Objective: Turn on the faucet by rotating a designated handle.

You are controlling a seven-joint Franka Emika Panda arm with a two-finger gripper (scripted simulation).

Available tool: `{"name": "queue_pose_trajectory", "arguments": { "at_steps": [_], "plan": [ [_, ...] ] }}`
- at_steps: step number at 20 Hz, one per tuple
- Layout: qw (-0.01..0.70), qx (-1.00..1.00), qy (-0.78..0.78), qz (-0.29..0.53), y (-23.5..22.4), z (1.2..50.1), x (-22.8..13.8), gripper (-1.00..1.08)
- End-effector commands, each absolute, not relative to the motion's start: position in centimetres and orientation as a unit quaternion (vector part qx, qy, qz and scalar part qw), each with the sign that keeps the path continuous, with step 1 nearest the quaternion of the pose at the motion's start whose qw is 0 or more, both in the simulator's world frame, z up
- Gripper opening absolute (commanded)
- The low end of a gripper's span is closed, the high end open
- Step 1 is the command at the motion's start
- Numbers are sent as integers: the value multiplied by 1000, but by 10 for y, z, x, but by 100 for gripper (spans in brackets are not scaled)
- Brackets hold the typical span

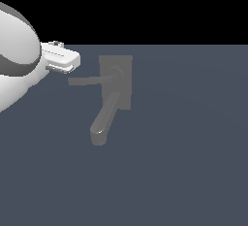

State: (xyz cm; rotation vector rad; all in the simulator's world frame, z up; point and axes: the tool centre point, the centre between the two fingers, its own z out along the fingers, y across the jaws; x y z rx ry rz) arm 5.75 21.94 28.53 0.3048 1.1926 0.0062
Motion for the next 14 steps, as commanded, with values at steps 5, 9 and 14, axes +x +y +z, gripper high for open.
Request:
{"name": "queue_pose_trajectory", "arguments": {
  "at_steps": [5, 9, 14],
  "plan": [
    [791, 116, 600, -12, 214, 240, 60, -100],
    [783, 105, 613, -20, 211, 226, 60, -100],
    [778, 108, 619, -15, 213, 218, 60, -100]
  ]
}}
